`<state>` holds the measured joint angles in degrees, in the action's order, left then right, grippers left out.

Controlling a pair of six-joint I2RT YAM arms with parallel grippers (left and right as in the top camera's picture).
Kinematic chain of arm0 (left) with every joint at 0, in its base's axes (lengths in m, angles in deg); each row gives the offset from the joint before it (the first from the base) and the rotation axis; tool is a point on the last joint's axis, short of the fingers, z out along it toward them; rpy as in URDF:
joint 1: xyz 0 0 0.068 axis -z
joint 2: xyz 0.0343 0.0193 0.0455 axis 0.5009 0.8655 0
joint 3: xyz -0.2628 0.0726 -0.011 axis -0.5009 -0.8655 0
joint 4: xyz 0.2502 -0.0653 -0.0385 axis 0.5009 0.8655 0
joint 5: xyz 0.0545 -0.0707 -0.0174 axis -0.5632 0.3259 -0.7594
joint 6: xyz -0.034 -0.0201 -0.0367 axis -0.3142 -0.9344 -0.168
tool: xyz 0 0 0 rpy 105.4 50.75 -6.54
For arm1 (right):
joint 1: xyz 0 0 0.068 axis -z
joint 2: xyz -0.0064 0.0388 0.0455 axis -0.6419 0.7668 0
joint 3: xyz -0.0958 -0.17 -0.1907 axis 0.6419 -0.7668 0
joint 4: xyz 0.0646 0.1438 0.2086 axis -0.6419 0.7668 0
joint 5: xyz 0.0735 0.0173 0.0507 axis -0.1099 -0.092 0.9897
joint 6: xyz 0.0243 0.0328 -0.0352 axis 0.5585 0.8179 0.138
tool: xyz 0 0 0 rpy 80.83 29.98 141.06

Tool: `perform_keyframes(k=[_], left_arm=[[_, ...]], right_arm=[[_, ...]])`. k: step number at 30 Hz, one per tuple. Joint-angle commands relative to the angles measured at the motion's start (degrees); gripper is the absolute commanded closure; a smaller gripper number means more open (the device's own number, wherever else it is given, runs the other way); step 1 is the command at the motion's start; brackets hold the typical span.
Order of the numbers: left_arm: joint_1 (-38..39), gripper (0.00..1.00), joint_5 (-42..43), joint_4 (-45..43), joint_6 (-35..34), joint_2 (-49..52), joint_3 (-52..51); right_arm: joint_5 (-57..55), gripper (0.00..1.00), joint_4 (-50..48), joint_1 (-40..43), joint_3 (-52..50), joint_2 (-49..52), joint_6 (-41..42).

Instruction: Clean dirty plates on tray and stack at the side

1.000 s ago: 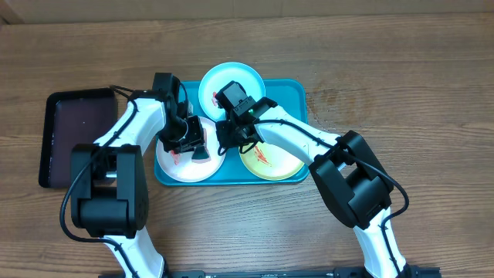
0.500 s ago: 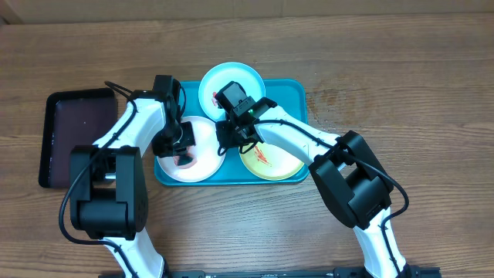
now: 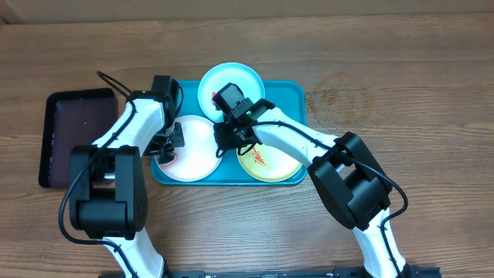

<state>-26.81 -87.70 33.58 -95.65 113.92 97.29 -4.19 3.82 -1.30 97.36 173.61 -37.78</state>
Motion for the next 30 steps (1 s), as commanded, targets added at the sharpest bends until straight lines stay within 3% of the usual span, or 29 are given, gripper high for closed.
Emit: perform_keyframes(k=[1,6,16,19,24,30], left_arm=[[-0.5,0.96,21.2,-3.1,2.8,0.7,-0.2],[-0.5,0.96,42.9,-6.9,6.2,0.7,-0.2],[-0.5,0.96,44.4,-4.8,11.6,0.7,-0.2],[-0.6,0.96,34.5,-4.7,10.3,0.7,-0.2],[-0.6,0.96,9.4,-3.7,0.8,0.7,-0.2],[-0.6,0.96,-3.5,-6.2,-0.5,0.7,-0.2]], right_arm=[[-2.4,0.83,0.5,0.6,-1.2,0.7,-0.1],[-2.4,0.83,0.5,0.6,-1.2,0.7,-0.1],[-2.4,0.84,0.5,0.6,-1.2,0.7,-0.1],[-2.4,0.84,0.6,0.6,-1.2,0.7,-0.1],[-2.4,0.84,0.8,0.6,-1.2,0.7,-0.1],[-2.4,0.84,0.7,0.6,-1.2,0.7,-0.1]])
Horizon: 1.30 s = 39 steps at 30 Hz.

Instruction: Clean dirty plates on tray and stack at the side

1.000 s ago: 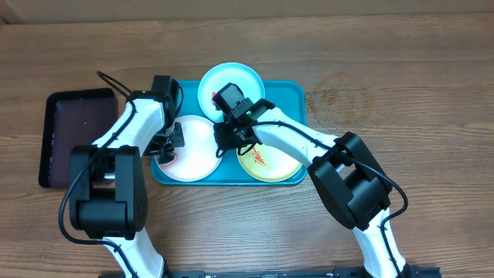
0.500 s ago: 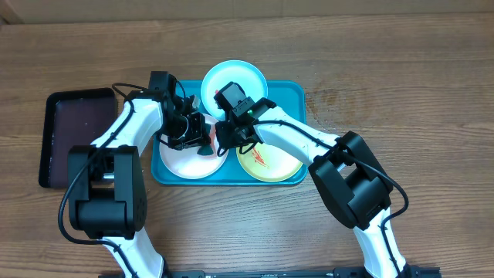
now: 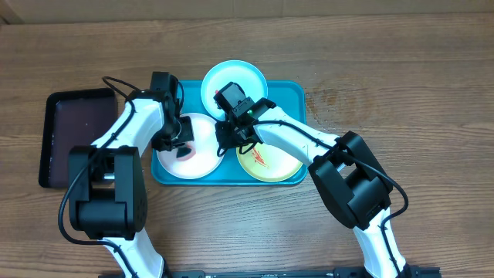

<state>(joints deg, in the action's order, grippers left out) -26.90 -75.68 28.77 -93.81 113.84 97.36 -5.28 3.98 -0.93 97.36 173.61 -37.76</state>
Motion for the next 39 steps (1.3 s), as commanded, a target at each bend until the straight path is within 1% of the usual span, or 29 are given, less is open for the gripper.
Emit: perform_keyframes(k=[1,3,9,11,14,15,16,18,20,22,23,26,33,35,38,39], left_arm=[[-0.5,0.96,-17.2,-2.2,-2.3,0.7,-0.3],[-0.5,0.96,-18.4,-3.4,-2.5,0.7,-0.3],[-0.5,0.96,-18.4,-4.0,-2.6,0.7,-0.3],[-0.5,0.96,-16.6,-3.7,-2.5,0.7,-0.3],[-0.5,0.96,-5.5,-3.1,-2.5,0.7,-0.3],[-0.5,0.96,-0.6,-3.2,-2.5,0.7,-0.3],[-0.5,0.96,5.2,-3.2,-2.5,0.7,-0.3],[-0.4,0.96,15.0,-3.7,-2.5,0.7,-0.3],[-0.2,0.96,21.5,-4.0,-2.5,0.7,-0.3],[0.4,0.96,24.3,-4.1,-2.5,0.7,-0.3],[0.7,0.96,24.5,-4.0,-2.5,0.7,-0.3],[1.9,0.96,24.7,-4.0,-2.5,0.7,-0.3],[3.0,0.96,23.0,-4.2,-2.2,0.7,-0.3],[3.0,0.96,18.9,-3.3,-2.2,0.7,-0.3],[3.0,0.96,8.5,0.2,-2.3,0.7,-0.3],[3.0,0.96,6.2,1.6,-2.3,0.7,-0.3]], right_arm=[[-1.3,0.84,0.5,0.3,-1.2,0.7,-0.1],[-1.3,0.84,0.6,0.3,-1.2,0.7,-0.1],[-1.3,0.84,0.7,0.3,-1.2,0.7,-0.1],[-1.3,0.85,0.6,0.3,-1.2,0.7,-0.1],[-1.3,0.85,0.6,0.3,-1.2,0.7,-0.1],[-1.3,0.85,0.6,0.3,-1.2,0.7,-0.1],[-1.3,0.87,0.6,0.3,-1.2,0.7,-0.1],[-1.3,0.88,0.5,0.3,-1.2,0.7,-0.1],[-1.3,0.89,0.5,0.3,-1.2,0.7,-0.1],[-1.3,0.90,0.4,0.3,-1.2,0.7,-0.1],[-1.3,0.90,0.4,0.3,-1.2,0.7,-0.1],[-1.3,0.96,0.5,0.3,-1.2,0.7,-0.1],[-1.3,0.96,0.7,0.3,-1.2,0.7,-0.1],[-1.3,0.96,0.7,0.3,-1.2,0.7,-0.1],[-1.3,0.96,1.0,0.3,-1.2,0.7,-0.1],[-1.3,0.96,1.1,0.3,-1.2,0.7,-0.1]])
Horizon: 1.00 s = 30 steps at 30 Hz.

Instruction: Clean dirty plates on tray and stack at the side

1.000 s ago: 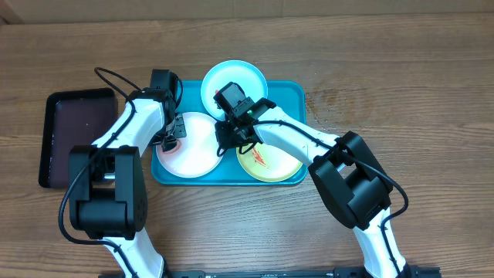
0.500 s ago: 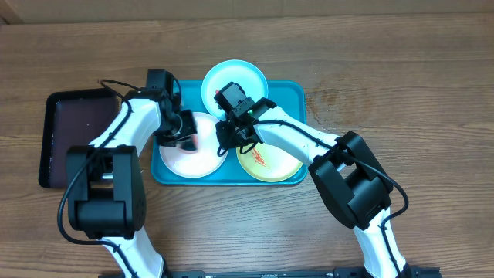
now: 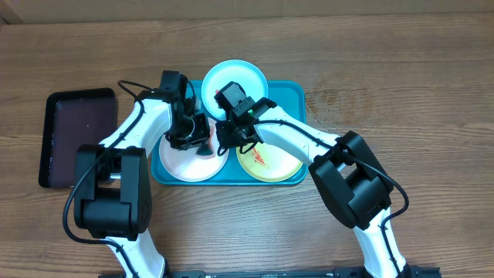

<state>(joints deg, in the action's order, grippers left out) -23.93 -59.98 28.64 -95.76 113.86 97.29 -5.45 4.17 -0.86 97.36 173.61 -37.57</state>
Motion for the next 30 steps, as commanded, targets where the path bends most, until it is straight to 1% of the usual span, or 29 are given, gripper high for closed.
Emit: perform_keyframes(k=[1,4,7,9,11,13,15,19,21,22,24,30], left_arm=[[0.0,0.96,-11.4,3.1,-0.3,0.7,-0.2],[0.0,0.96,-17.3,6.9,-0.3,0.7,-0.2],[0.0,0.96,-26.5,9.3,-0.6,0.7,-0.2],[0.0,0.96,-31.2,10.5,-2.4,0.7,-0.2],[0.0,0.96,-31.3,11.0,-3.4,0.7,-0.2],[0.0,0.96,-27.9,11.1,-4.0,0.7,-0.2],[0.0,0.96,-19.7,10.4,-4.0,0.7,-0.2],[0.3,0.96,-0.2,6.9,-4.0,0.7,-0.2],[0.9,0.96,6.4,5.0,-4.0,0.7,-0.3],[1.3,0.96,8.4,4.2,-4.0,0.7,-0.3],[2.4,0.96,9.4,3.3,-4.0,0.7,-0.2],[5.3,0.96,6.8,3.0,-4.0,0.7,-0.3]], right_arm=[[-1.1,0.96,1.0,0.2,-1.2,0.7,-0.3],[-1.1,0.96,0.9,0.2,-1.2,0.7,-0.3],[-1.1,0.96,0.9,0.2,-1.2,0.7,-0.3],[-1.1,0.96,0.9,0.2,-1.2,0.7,-0.3],[-1.1,0.96,0.9,0.2,-1.2,0.7,-0.3],[-1.1,0.96,0.9,0.2,-1.2,0.7,-0.3],[-1.1,0.96,0.8,0.2,-1.2,0.7,-0.3],[-1.1,0.96,0.4,0.2,-1.2,0.7,-0.3],[-1.1,0.96,0.4,0.2,-1.2,0.7,-0.3],[-1.1,0.96,0.4,0.2,-1.2,0.7,-0.3],[-1.1,0.96,0.5,0.2,-1.2,0.7,-0.3],[-1.1,0.96,0.5,0.2,-1.2,0.7,-0.3]])
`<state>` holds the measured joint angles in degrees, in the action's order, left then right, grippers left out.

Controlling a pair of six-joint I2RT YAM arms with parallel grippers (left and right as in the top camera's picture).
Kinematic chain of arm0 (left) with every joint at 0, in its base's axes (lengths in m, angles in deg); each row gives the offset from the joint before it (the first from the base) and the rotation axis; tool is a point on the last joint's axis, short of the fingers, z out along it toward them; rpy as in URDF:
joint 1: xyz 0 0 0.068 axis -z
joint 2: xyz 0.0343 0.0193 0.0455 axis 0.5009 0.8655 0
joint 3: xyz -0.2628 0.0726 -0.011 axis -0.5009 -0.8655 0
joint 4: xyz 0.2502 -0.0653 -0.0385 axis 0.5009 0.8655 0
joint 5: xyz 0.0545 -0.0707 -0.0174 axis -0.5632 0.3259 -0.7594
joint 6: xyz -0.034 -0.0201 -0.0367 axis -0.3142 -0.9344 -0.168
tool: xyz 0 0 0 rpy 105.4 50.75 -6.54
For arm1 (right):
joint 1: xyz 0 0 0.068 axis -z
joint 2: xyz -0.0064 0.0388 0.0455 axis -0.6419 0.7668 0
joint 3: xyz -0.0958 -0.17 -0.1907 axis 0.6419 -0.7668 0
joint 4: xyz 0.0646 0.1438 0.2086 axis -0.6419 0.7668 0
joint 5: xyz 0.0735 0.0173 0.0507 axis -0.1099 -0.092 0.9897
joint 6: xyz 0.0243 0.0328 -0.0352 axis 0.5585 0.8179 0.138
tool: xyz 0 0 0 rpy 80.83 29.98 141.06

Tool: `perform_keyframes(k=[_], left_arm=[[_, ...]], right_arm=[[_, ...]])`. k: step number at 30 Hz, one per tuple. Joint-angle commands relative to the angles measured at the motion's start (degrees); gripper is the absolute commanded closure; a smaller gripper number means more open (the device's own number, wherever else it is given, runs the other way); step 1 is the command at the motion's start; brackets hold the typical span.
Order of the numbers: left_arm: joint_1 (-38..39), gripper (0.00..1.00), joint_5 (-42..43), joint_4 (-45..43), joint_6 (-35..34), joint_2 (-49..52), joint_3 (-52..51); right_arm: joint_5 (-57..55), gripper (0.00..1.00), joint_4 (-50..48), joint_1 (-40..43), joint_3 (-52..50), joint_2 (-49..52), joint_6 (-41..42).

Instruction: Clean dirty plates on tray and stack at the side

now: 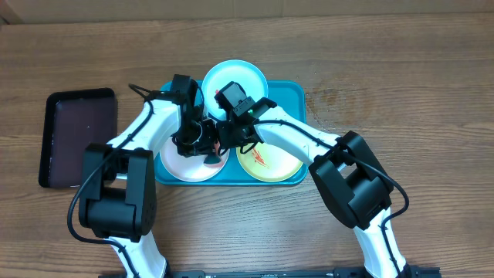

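Observation:
A teal tray (pixel 297 96) holds three plates. The white plate (pixel 181 158) lies front left, a pale blue plate (pixel 245 77) at the back, and a yellow plate (pixel 270 164) with red smears front right. My left gripper (pixel 208 150) is low over the white plate's right part, shut on a small reddish sponge that is mostly hidden beneath it. My right gripper (pixel 226 141) sits at the white plate's right rim, close to the left one. Its fingers are hidden under the wrist.
A black rectangular tray (pixel 77 139) lies on the wooden table left of the teal tray. Both arms cross over the teal tray's middle, crowding the space between the plates.
My left gripper has moved a little right and forward over the white plate, ending close against the right gripper. The right arm and the plates stay where they were.
My left gripper was at the white plate's left edge with the reddish sponge under it. It then stood over the plate's left half, later over its upper right, and now at its right part. The right gripper stayed at the plate's right rim throughout.

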<state>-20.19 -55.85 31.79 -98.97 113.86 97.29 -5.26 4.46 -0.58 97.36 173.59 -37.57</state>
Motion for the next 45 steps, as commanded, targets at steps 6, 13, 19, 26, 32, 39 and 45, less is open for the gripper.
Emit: perform_keyframes(k=[6,13,19,26,32,39,45], left_arm=[[2.5,0.96,-10.2,1.4,-1.0,0.7,-0.3],[1.9,0.96,-30.5,4.0,-3.5,0.7,-1.0],[0.5,0.96,-37.8,2.3,-4.9,0.7,-4.2],[-5.2,0.96,-44.1,-0.5,-4.8,0.7,-4.9],[-10.5,0.96,-44.6,-2.5,-4.8,0.7,-3.9],[-11.3,0.96,-32.2,2.1,1.7,-1.7,6.2],[-12.5,0.96,-19.3,3.7,3.1,-7.6,15.4]], right_arm=[[-1.3,0.96,0.7,-0.1,-1.2,0.7,-0.3],[-1.3,0.96,1.0,-0.1,-1.2,0.7,-0.3],[-1.4,0.96,1.0,-0.1,-1.2,0.7,-0.3],[-1.4,0.96,1.0,-0.1,-1.2,0.7,-0.8],[-1.8,0.96,1.0,-0.1,-1.1,0.6,-2.3],[-1.8,0.96,1.1,-0.1,1.1,-0.2,-2.3],[-1.9,0.96,2.3,-0.8,3.8,-2.2,-7.4]])
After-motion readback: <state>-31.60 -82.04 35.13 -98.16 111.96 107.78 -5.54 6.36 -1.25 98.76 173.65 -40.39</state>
